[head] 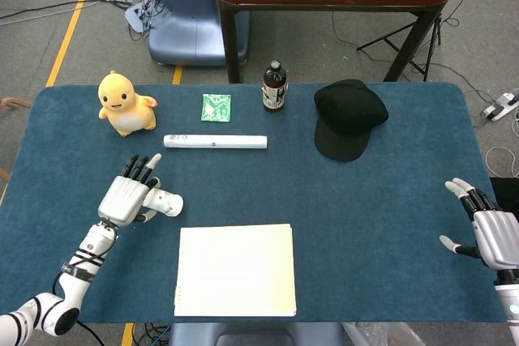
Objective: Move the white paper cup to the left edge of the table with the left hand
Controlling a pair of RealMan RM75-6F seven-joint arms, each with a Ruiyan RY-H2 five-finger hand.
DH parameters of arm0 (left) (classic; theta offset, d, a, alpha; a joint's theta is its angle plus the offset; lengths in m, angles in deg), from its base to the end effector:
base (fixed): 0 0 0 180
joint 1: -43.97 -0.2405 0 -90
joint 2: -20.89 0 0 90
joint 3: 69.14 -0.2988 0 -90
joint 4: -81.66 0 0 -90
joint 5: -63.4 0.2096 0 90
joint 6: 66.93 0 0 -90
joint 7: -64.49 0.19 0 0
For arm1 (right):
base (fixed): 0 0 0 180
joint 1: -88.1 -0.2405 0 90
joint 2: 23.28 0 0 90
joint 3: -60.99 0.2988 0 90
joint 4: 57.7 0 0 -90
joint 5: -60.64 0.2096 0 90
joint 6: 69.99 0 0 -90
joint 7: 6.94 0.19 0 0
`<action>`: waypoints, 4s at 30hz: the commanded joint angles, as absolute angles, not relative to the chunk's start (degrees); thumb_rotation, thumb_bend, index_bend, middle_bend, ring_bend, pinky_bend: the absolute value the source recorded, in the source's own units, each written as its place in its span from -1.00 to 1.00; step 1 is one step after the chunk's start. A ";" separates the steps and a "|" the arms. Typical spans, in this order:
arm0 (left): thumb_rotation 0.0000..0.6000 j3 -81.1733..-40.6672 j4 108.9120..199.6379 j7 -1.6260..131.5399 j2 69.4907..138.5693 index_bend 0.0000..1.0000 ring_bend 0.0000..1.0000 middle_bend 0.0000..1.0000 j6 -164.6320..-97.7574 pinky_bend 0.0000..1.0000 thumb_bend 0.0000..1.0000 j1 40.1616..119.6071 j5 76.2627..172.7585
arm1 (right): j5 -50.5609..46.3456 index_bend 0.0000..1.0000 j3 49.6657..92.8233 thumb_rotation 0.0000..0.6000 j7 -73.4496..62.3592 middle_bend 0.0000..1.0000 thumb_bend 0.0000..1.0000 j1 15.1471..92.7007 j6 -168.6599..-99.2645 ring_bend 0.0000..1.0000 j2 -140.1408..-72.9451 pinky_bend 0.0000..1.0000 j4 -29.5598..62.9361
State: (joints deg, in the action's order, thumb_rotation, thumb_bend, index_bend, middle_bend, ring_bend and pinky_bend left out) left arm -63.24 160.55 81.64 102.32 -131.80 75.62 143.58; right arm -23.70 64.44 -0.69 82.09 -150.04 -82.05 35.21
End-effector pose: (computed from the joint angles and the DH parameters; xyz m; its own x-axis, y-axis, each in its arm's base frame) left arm -0.2523 0.3873 0.0403 0.6222 0.0451 0.7815 0.7409 -0.3564 -0.5693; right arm -0.3576 -0.2393 0.2007 0.3669 -0.0634 0.9281 -0.9297 0.0098 0.3682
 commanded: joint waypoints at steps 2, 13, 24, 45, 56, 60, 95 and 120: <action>1.00 -62.14 163.84 74.56 100.74 -0.17 -1.00 -1.00 -129.01 -1.00 -0.69 74.68 139.89 | -23.68 -0.70 64.42 1.00 -0.79 -0.73 -1.00 82.06 -149.99 -0.71 -82.06 -0.26 35.24; 1.00 -61.10 166.89 62.41 98.09 -0.16 -1.00 -1.00 -123.93 -1.00 -0.69 73.78 134.55 | -23.72 -0.70 64.44 1.00 -0.50 -0.73 -1.00 82.17 -150.24 -0.71 -81.93 -0.26 35.21; 1.00 -62.18 164.67 59.47 97.30 -0.17 -1.00 -1.00 -123.00 -1.00 -0.69 72.34 133.31 | -23.92 -0.70 64.37 1.00 -0.57 -0.73 -1.00 82.28 -150.50 -0.71 -81.82 -0.26 35.39; 1.00 -64.01 165.99 64.07 94.10 -0.78 -1.00 -1.00 -124.72 -1.00 -0.69 70.54 133.91 | -24.18 -0.70 64.54 1.00 -1.35 -0.73 -1.00 83.14 -152.50 -0.71 -81.56 -0.26 36.03; 1.00 -65.73 168.91 77.84 91.91 -0.65 -1.00 -1.00 -125.23 -1.00 -0.69 73.17 137.94 | -24.02 -0.70 64.96 1.00 -1.33 -0.73 -1.00 84.26 -154.61 -0.71 -80.97 -0.26 36.48; 1.00 -66.65 169.11 84.86 92.34 -0.64 -1.00 -1.00 -126.87 -1.00 -0.69 73.56 139.73 | -23.93 -0.70 65.04 1.00 -0.87 -0.73 -1.00 84.22 -154.42 -0.71 -80.81 -0.26 36.37; 1.00 -67.06 179.57 118.03 94.46 -0.58 -1.00 -1.00 -125.96 -1.00 -0.69 80.07 123.32 | -24.16 -0.70 64.95 1.00 -0.41 -0.73 -1.00 83.97 -153.36 -0.71 -80.71 -0.26 36.22; 1.00 -68.16 176.02 112.60 96.37 -0.34 -1.00 -1.00 -124.90 -1.00 -0.69 82.40 119.25 | -24.22 -0.70 64.89 1.00 -0.51 -0.73 -1.00 83.88 -153.11 -0.71 -80.74 -0.26 36.28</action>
State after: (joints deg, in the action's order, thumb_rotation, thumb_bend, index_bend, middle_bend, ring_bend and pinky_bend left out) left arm -68.08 176.25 112.83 96.21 -124.78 82.39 119.16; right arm -24.22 64.88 -0.50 83.88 -153.11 -80.73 36.28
